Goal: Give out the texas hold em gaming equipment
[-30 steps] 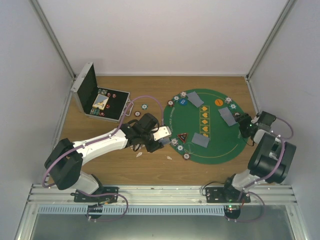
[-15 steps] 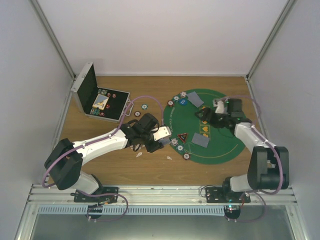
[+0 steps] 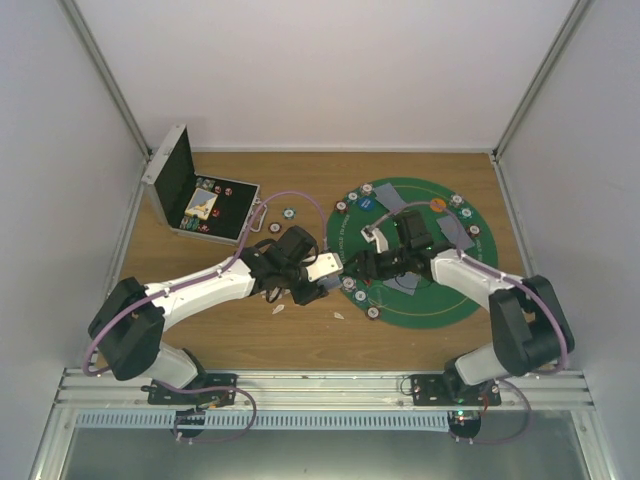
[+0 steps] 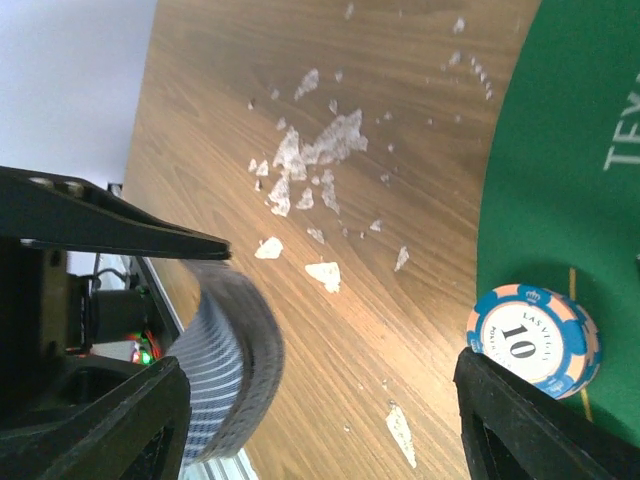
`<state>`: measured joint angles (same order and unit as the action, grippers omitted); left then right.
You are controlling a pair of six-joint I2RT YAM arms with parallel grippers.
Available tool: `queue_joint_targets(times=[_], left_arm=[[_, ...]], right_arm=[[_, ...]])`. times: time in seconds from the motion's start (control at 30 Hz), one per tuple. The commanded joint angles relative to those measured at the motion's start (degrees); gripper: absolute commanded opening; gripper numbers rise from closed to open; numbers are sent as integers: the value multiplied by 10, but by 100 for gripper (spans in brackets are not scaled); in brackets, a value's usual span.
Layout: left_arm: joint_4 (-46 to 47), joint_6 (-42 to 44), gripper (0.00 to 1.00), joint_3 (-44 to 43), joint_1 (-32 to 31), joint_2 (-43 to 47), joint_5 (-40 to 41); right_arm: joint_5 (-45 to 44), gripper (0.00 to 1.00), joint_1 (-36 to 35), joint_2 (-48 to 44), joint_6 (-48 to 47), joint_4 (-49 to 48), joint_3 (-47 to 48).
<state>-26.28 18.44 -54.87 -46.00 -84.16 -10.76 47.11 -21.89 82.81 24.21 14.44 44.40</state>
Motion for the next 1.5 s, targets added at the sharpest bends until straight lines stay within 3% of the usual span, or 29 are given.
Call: queue_joint_targets(times=[0.0, 0.37, 0.83, 1.33, 1.47], left_arm=[[30, -6, 57, 3, 2, 17, -12], [30, -5, 57, 4, 2, 18, -9], [31, -4, 57, 3, 2, 16, -10], [31, -4, 57, 3, 2, 17, -11], [31, -4, 57, 3, 2, 15, -12]], right_arm=[[10, 72, -27, 42, -9, -1, 23], [11, 67, -48, 90, -33, 28, 64], [-41, 50, -47, 87, -81, 93, 75], [-59, 46, -24, 61, -80, 96, 67], [-26, 46, -22, 61, -86, 95, 67]])
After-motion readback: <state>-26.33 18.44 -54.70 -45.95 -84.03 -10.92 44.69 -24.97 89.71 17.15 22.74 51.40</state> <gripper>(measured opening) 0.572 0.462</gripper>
